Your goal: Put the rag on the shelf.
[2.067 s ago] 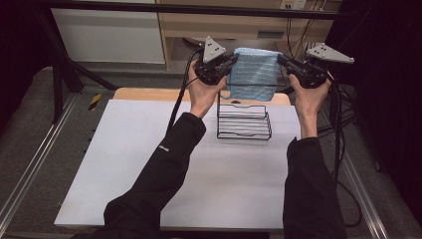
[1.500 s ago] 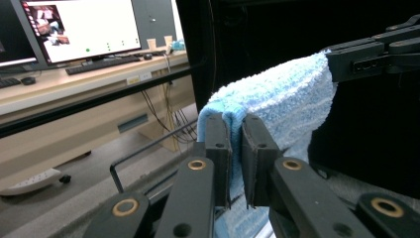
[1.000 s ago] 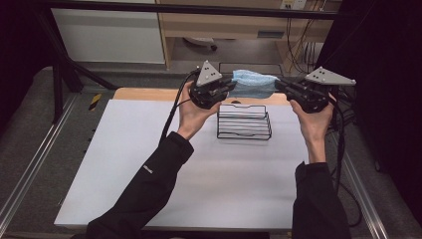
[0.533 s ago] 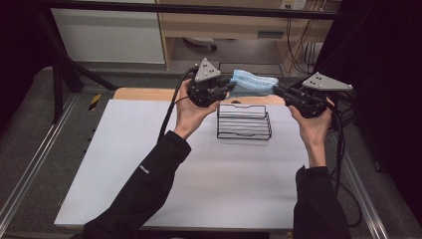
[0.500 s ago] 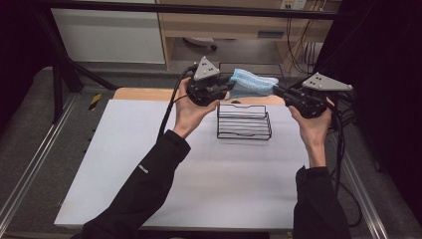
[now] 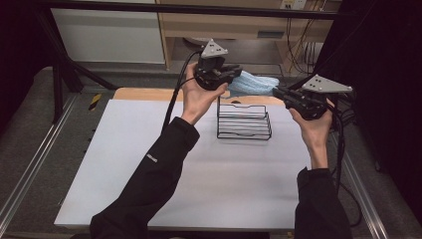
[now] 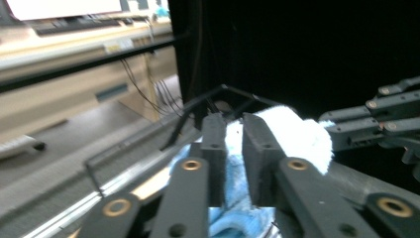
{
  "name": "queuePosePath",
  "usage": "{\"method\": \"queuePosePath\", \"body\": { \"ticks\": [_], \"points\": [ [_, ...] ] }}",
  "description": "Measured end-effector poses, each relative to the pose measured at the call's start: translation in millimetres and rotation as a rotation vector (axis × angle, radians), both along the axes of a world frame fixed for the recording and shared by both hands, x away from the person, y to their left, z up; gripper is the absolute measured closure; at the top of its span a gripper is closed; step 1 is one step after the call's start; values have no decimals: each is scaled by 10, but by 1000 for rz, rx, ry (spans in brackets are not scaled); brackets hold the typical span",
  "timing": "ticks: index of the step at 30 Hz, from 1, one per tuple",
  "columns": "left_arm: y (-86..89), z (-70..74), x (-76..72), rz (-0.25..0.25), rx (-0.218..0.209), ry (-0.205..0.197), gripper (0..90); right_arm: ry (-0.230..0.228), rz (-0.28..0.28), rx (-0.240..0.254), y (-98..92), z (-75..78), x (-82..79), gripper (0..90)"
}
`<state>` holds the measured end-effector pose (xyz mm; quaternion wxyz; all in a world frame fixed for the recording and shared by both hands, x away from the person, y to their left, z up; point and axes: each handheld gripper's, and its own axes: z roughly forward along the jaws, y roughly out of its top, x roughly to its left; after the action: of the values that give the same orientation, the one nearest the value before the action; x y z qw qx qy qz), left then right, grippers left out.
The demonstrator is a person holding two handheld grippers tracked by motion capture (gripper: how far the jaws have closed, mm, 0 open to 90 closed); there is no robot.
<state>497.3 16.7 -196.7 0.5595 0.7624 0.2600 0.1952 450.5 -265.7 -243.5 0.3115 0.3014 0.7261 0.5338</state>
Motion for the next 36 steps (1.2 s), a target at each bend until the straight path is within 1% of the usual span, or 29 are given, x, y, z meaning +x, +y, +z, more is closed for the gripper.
{"method": "queuePosePath", "body": {
  "ticks": [1, 3, 5, 8, 13, 15, 18, 20, 23, 25, 27, 30, 31, 33, 36],
  "points": [
    [-9, -22, 4, -13, 6, 11, 866, 0, 2, 0, -2, 0, 0, 841],
    [-6, -70, -5, -30, 33, 21, 899, -2, 6, -4, -8, 1, -3, 839],
    [13, -133, -25, -42, 57, 36, 900, 0, 7, 0, -13, 0, -5, 834],
    [47, -262, -51, -55, 67, 54, 900, 8, 6, 21, -10, -6, 3, 820],
    [57, -447, -43, -47, 74, 70, 900, 41, 0, 57, 16, -15, 12, 760],
    [52, -486, -34, -45, 79, 72, 900, 53, 2, 60, 19, -16, 5, 744],
    [41, -507, -36, -38, 80, 65, 900, 56, 8, 66, 18, -1, -14, 715],
    [34, -508, -40, -34, 89, 58, 900, 46, 13, 75, 19, 29, -36, 691],
    [21, -517, -42, -29, 98, 56, 900, 31, 23, 106, 33, 85, -61, 679],
    [17, -524, -42, -28, 102, 53, 900, 35, 24, 108, 61, 102, -54, 699],
    [15, -530, -41, -26, 103, 50, 900, 70, 28, 94, 88, 80, -23, 779],
    [19, -544, -40, -23, 101, 49, 900, 121, -3, 65, 102, -20, 35, 872],
    [23, -555, -39, -23, 98, 49, 900, 126, -16, 67, 95, -59, 49, 894],
    [31, -586, -29, -20, 97, 50, 900, 129, -40, 73, 70, -130, 78, 900],
    [34, -638, -4, -18, 93, 54, 900, 117, -79, 57, 44, -209, 127, 900]
  ]
}}
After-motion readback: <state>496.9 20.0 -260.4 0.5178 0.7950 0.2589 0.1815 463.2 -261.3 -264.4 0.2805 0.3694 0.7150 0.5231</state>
